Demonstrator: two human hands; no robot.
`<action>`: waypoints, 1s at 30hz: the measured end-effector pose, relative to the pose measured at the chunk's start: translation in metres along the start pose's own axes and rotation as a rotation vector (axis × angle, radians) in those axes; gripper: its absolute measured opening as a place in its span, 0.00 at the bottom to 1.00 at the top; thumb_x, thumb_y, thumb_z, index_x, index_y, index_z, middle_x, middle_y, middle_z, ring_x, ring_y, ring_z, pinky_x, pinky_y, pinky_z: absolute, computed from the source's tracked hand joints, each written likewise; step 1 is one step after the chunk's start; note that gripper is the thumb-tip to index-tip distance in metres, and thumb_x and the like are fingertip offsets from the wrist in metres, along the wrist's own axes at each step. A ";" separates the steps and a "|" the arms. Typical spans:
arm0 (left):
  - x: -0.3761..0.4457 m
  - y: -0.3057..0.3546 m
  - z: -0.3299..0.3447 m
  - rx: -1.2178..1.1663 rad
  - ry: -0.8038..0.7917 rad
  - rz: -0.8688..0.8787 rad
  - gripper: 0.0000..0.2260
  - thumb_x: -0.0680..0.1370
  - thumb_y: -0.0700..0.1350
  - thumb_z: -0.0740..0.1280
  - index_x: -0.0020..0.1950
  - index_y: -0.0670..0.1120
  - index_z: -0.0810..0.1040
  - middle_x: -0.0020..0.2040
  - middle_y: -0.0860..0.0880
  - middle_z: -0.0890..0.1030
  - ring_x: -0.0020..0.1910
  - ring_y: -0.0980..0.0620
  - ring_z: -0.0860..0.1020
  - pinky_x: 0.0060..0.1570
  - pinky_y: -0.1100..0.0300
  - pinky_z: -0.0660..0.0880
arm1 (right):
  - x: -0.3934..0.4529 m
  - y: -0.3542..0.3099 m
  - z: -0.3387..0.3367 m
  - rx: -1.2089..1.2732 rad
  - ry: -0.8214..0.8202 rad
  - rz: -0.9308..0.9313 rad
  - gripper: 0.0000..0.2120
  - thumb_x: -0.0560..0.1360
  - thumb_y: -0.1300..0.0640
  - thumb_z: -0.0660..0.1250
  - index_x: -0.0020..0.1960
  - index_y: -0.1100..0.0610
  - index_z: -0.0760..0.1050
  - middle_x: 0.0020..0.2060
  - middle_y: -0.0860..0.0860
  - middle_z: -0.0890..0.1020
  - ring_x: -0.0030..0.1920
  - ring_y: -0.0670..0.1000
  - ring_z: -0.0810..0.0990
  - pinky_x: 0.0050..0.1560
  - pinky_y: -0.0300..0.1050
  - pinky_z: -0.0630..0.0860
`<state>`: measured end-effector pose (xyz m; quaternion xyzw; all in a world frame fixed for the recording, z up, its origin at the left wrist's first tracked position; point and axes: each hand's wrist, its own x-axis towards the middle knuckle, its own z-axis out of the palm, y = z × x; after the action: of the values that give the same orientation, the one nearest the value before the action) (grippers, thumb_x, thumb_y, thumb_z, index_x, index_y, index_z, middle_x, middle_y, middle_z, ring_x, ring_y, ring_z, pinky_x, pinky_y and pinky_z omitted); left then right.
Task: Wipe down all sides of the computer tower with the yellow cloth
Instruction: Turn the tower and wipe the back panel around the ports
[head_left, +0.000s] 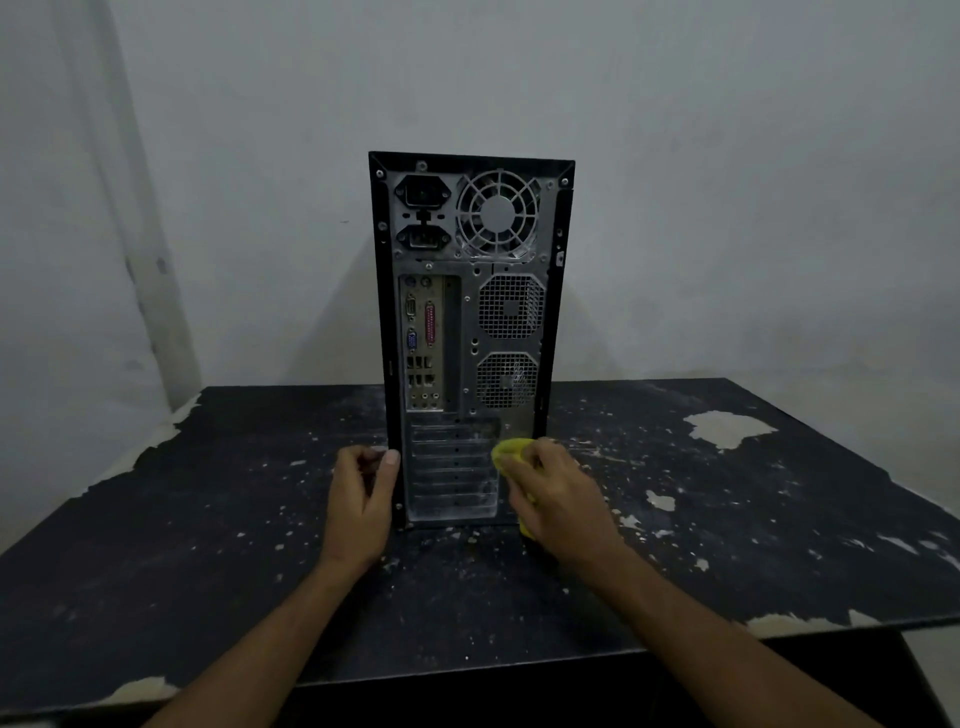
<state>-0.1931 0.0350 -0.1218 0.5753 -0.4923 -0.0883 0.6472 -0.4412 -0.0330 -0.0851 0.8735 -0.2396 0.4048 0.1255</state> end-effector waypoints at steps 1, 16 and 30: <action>0.000 0.001 0.000 -0.004 0.003 -0.008 0.13 0.83 0.54 0.63 0.59 0.46 0.73 0.52 0.50 0.79 0.50 0.61 0.78 0.49 0.69 0.74 | 0.005 0.000 -0.003 0.018 0.012 0.006 0.13 0.79 0.58 0.65 0.62 0.59 0.78 0.47 0.56 0.72 0.43 0.56 0.76 0.30 0.51 0.78; 0.003 0.002 -0.001 -0.006 -0.017 -0.075 0.18 0.81 0.58 0.63 0.58 0.44 0.74 0.49 0.49 0.79 0.44 0.64 0.78 0.43 0.72 0.73 | 0.083 0.007 -0.041 -0.033 0.287 0.105 0.14 0.79 0.61 0.69 0.64 0.60 0.80 0.49 0.58 0.74 0.50 0.58 0.75 0.35 0.46 0.75; 0.009 -0.005 -0.004 -0.055 -0.029 -0.171 0.18 0.77 0.63 0.64 0.53 0.49 0.73 0.45 0.49 0.77 0.41 0.52 0.76 0.43 0.55 0.73 | 0.036 -0.009 0.005 -0.127 0.082 -0.089 0.20 0.73 0.63 0.72 0.65 0.59 0.78 0.51 0.58 0.74 0.50 0.58 0.74 0.33 0.47 0.80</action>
<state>-0.1832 0.0301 -0.1200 0.5958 -0.4480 -0.1650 0.6459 -0.4135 -0.0390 -0.0605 0.8563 -0.2203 0.4182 0.2082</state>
